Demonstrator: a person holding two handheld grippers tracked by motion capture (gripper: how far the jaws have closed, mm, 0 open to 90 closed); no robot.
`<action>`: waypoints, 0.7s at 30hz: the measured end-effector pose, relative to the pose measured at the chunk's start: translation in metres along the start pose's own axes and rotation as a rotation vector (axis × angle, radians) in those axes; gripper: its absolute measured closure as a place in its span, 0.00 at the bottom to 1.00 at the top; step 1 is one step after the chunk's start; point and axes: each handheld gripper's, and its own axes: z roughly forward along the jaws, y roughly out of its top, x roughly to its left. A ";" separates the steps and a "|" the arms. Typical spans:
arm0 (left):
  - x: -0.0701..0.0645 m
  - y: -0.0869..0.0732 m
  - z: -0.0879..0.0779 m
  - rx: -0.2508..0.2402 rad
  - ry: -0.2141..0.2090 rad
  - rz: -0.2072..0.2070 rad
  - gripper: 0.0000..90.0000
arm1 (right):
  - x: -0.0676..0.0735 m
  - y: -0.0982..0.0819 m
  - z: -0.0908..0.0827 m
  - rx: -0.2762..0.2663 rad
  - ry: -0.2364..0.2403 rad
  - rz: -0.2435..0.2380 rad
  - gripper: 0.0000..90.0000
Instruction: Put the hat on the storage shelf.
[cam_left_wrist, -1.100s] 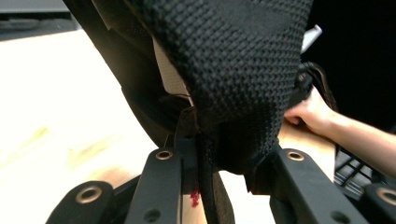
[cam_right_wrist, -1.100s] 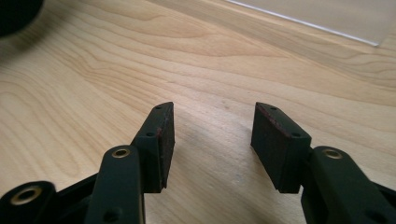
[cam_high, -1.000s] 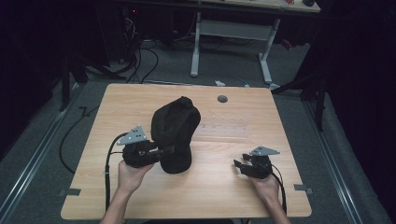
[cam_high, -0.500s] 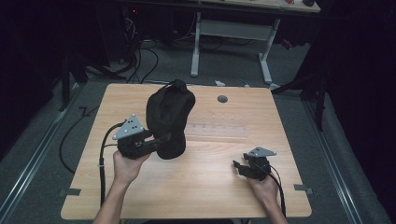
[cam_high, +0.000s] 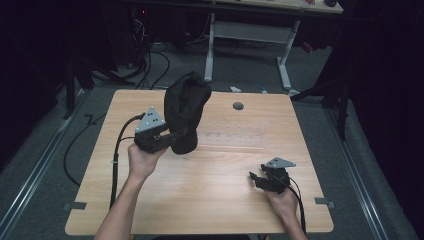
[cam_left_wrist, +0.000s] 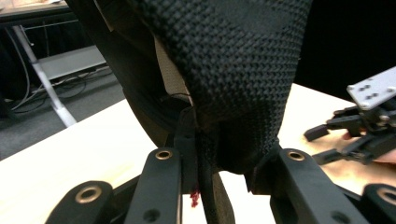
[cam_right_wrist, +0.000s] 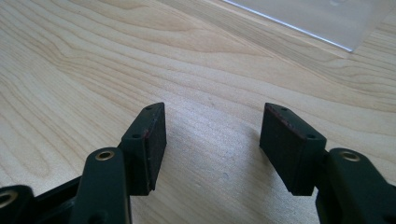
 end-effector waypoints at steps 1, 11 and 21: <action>0.001 0.000 0.002 0.002 0.001 0.004 0.79 | 0.000 0.000 0.000 0.000 0.000 0.001 0.45; 0.012 0.000 0.029 0.009 0.015 0.047 0.79 | 0.000 0.000 0.000 0.000 0.000 -0.004 0.45; 0.026 -0.009 0.048 -0.015 0.038 0.046 0.79 | -0.002 -0.001 -0.001 -0.005 0.021 0.022 0.44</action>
